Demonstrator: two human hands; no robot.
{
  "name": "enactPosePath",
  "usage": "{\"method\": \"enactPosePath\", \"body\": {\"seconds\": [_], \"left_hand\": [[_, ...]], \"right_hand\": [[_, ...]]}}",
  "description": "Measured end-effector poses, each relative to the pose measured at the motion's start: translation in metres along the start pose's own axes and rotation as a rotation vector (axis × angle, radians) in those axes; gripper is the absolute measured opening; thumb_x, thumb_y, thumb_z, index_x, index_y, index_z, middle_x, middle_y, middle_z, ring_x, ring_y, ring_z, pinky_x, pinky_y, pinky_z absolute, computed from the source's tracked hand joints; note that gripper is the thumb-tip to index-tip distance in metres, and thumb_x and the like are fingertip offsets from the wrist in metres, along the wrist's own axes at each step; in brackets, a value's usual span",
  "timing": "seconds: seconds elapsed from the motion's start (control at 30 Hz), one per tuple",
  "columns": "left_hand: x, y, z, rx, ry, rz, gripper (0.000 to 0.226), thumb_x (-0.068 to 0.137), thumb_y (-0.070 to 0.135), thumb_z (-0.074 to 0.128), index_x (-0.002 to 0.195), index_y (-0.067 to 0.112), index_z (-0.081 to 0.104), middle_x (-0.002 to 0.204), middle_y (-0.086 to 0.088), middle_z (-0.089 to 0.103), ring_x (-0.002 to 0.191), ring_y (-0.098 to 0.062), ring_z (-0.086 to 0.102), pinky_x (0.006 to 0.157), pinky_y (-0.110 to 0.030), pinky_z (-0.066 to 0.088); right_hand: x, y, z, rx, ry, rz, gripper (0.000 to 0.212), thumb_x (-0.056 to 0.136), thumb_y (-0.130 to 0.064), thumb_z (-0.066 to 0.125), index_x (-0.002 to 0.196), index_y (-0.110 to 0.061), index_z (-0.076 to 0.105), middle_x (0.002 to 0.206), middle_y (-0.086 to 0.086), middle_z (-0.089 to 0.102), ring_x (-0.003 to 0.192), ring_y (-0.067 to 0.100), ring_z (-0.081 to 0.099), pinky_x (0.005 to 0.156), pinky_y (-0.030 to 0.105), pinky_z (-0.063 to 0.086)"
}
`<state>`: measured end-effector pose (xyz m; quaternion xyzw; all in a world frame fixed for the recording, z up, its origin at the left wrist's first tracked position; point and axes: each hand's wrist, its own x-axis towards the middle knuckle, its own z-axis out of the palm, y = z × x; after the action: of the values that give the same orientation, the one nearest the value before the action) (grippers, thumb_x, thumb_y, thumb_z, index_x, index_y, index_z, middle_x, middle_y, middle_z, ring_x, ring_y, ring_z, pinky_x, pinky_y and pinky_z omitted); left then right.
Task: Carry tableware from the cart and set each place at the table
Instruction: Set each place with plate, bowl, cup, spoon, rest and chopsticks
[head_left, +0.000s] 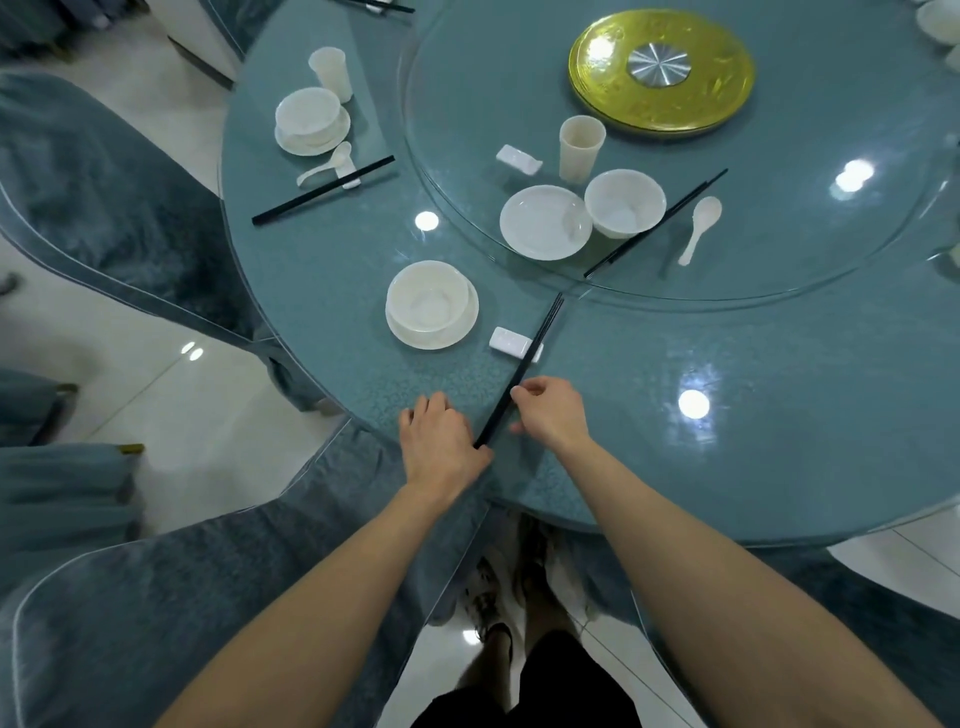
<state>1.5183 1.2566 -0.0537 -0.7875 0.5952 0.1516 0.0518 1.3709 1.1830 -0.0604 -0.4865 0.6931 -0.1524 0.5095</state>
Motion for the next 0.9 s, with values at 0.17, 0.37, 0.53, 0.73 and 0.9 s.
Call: {"method": "enactPosePath", "body": {"seconds": [0.17,0.37,0.53,0.73,0.9], "left_hand": [[-0.001,0.002,0.001,-0.032,-0.005,0.017,0.029,0.071,0.056,0.075,0.077,0.028,0.078,0.105,0.005,0.056,0.110,-0.021,0.051,0.102,-0.039,0.037],[-0.001,0.004,0.002,-0.036,-0.008,0.068,0.028,0.075,0.057,0.078,0.078,0.029,0.079,0.105,0.005,0.057,0.110,-0.020,0.052,0.105,-0.040,0.037],[-0.001,0.002,0.002,-0.019,-0.020,0.085,0.031,0.075,0.060,0.077,0.075,0.029,0.079,0.103,0.006,0.056,0.109,-0.020,0.052,0.105,-0.040,0.038],[-0.001,0.000,0.000,-0.020,-0.017,0.093,0.037,0.073,0.067,0.075,0.070,0.030,0.076,0.102,0.007,0.057,0.108,-0.019,0.053,0.105,-0.041,0.039],[0.007,-0.002,-0.017,-0.047,0.013,0.121,0.036,0.073,0.068,0.074,0.075,0.032,0.075,0.100,0.008,0.053,0.108,-0.019,0.053,0.104,-0.040,0.040]], "right_hand": [[0.004,0.004,-0.002,-0.029,-0.022,-0.020,0.028,0.102,-0.025,0.061,0.127,-0.013,0.068,0.114,-0.004,0.070,0.059,0.017,0.076,0.061,0.019,0.050],[0.007,0.004,-0.002,-0.005,-0.023,-0.022,0.020,0.102,-0.023,0.061,0.118,-0.016,0.070,0.109,-0.003,0.072,0.060,0.020,0.076,0.063,0.023,0.054],[0.010,0.005,-0.003,0.024,-0.016,-0.002,0.023,0.103,-0.022,0.061,0.122,-0.013,0.070,0.112,-0.002,0.071,0.058,0.017,0.074,0.053,0.017,0.050],[0.012,0.007,-0.007,0.019,0.006,0.002,0.029,0.102,-0.025,0.061,0.127,-0.012,0.068,0.119,-0.001,0.071,0.053,0.011,0.073,0.050,0.012,0.045],[0.007,0.000,-0.024,0.016,0.041,-0.005,0.034,0.103,-0.026,0.060,0.133,-0.011,0.065,0.119,0.000,0.071,0.058,0.013,0.074,0.060,0.018,0.048]]}}
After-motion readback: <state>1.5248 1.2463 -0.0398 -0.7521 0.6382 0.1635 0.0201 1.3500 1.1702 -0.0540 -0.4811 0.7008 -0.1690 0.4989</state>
